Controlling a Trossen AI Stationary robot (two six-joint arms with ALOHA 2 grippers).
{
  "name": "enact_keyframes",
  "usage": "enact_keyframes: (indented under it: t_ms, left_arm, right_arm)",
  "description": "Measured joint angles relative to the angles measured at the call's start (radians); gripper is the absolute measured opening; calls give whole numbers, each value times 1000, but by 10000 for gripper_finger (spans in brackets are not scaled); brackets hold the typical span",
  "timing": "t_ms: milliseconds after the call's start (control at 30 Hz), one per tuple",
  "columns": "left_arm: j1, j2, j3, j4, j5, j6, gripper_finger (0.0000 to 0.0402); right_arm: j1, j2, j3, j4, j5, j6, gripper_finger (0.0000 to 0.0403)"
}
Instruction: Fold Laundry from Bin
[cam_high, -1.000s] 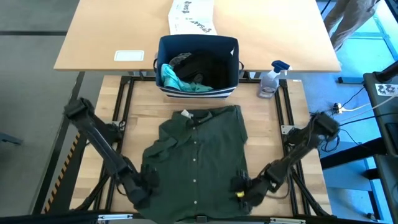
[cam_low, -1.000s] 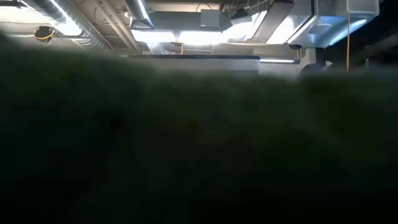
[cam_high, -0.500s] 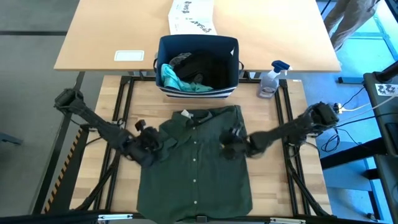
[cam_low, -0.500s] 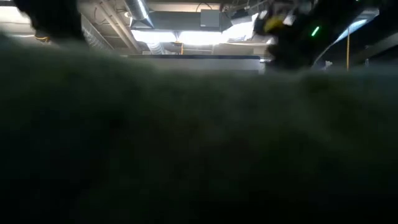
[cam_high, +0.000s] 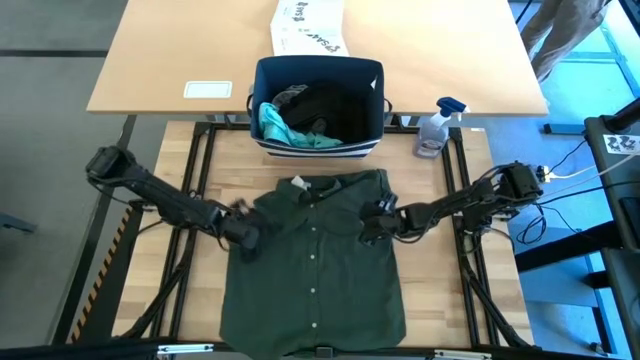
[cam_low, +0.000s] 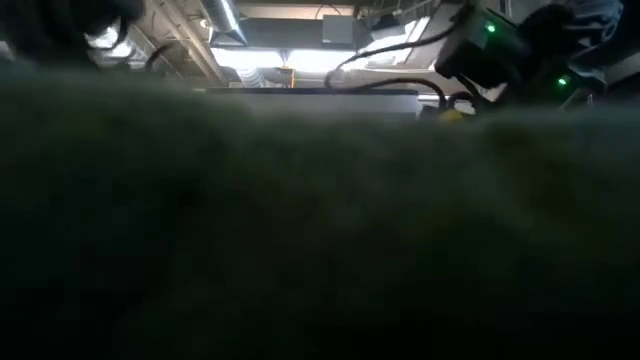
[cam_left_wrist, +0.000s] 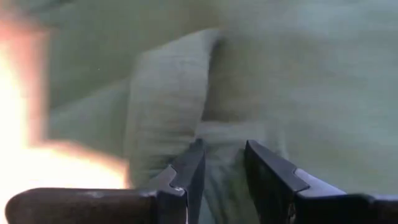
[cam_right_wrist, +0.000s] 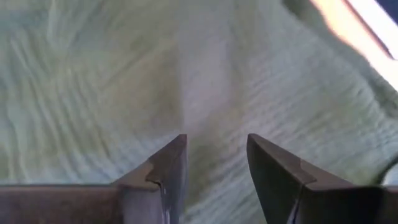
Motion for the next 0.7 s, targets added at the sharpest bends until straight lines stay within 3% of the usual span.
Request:
enact_keyframes:
  t_ms: [100, 200, 333, 433, 567, 700]
  left_arm:
    - [12, -15, 27, -309, -192, -245, 109]
    - [37, -15, 41, -525, -213, -427, 109]
    - [42, -15, 104, -588, -205, -415, 109]
    - [42, -15, 205, -532, -272, -290, 109]
    - [50, -17, 253, -268, -343, -21, 109]
    - [102, 3, 190, 60, -258, 214, 109]
  right_arm:
    - [10, 0, -22, -6, -41, 23, 167]
    - [23, -1, -30, -43, -70, 30, 167]
    - [34, -3, 9, -160, -89, 33, 167]
    - [31, -8, 101, -272, -82, -16, 167]
    - [29, -14, 228, -285, 88, -100, 167]
    - [-23, -13, 217, -124, 126, -134, 167]
